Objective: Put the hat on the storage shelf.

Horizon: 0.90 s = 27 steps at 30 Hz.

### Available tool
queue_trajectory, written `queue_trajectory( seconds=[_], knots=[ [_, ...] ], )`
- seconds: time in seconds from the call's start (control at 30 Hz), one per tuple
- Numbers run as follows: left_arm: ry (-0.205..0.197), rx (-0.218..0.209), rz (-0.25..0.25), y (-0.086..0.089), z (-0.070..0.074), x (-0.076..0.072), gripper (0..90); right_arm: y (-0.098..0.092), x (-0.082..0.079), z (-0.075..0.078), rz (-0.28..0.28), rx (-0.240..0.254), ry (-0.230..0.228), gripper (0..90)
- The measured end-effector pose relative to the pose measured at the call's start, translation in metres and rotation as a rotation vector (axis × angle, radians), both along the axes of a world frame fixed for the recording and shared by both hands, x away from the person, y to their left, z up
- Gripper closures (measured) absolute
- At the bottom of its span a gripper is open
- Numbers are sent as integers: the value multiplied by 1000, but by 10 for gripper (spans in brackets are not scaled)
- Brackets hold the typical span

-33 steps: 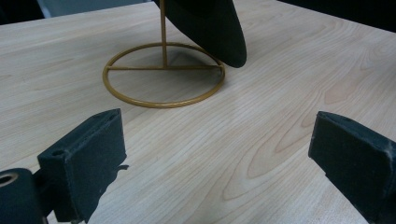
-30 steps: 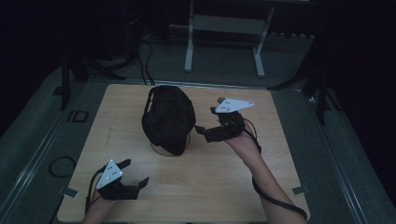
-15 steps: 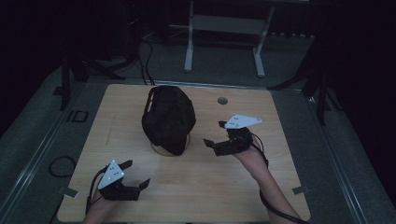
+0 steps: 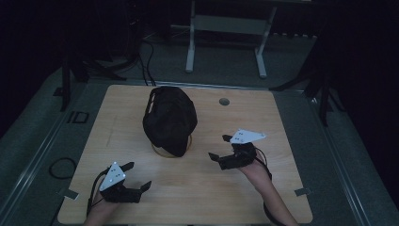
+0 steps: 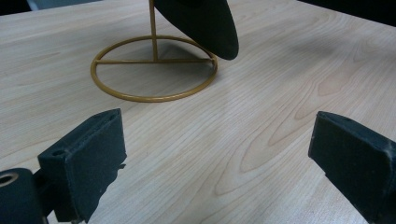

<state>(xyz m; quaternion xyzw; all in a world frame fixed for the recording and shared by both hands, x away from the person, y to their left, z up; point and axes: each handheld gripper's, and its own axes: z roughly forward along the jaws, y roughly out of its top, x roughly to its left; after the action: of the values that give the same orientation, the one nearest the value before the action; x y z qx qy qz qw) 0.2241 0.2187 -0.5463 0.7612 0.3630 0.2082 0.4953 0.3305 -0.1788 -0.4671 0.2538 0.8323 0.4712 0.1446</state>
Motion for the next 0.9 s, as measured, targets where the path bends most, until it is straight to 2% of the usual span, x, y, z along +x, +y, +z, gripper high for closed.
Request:
queue_trajectory(
  seconds=[0.2,0.37,0.6,0.9],
  knots=[
    [0,2,-5,0,0,-1,45,-6,-4,-19,7,2,17,126],
    [1,2,-7,-1,-1,0,46,-12,-9,-32,28,-33,23,127],
    [7,15,-12,-2,-3,0,46,-18,-16,-47,47,-28,40,127],
    [5,26,-14,-2,-4,0,50,-27,-24,-61,44,-43,56,128]
  ],
)
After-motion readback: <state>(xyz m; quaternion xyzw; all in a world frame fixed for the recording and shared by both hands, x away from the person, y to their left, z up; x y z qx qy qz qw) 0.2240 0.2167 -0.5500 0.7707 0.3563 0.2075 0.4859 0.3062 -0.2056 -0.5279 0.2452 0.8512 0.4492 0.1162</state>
